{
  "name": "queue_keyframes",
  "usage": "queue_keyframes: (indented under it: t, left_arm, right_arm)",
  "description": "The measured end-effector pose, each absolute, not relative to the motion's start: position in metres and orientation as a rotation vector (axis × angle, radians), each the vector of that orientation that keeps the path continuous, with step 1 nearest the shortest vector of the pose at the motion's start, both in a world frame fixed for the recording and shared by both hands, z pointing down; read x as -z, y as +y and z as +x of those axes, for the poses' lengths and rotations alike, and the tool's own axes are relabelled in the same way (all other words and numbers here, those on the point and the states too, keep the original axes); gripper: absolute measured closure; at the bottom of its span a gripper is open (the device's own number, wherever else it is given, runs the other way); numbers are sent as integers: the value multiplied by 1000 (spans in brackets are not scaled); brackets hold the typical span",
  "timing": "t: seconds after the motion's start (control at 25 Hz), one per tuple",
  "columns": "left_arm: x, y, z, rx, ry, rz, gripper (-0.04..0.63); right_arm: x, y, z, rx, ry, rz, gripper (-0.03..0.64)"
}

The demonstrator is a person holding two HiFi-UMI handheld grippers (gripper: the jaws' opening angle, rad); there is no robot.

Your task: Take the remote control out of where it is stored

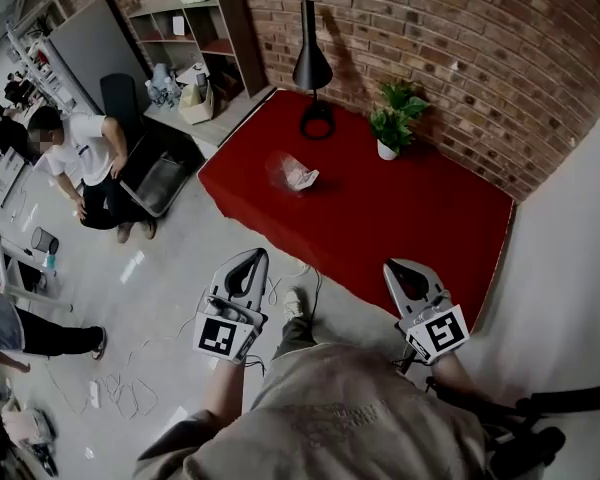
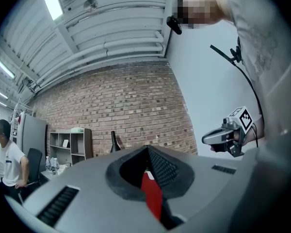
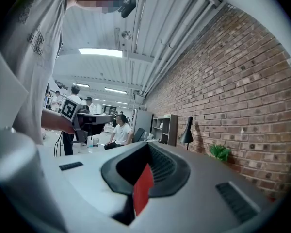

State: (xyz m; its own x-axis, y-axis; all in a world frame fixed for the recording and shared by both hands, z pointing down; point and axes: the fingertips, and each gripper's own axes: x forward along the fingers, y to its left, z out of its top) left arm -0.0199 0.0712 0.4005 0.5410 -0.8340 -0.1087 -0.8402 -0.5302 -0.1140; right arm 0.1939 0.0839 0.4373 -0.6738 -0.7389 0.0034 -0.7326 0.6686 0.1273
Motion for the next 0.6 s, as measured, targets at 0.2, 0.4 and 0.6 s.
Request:
queue_keyframes:
  t: [0.2,0.4,0.6]
  left_arm:
    - [-398,39,-30,-17,1410,-2595,591]
    - [-405,7,-43,10,1442,-2614,591]
    - [-405,-27,-56,8,1431,-2632,591]
  right_arm:
    - [-433,55,182,179,-2807,1254,604]
    - [-435,25,173,151,-2789,1255,604]
    - [-436,-7,157,189,-2738,1250,604]
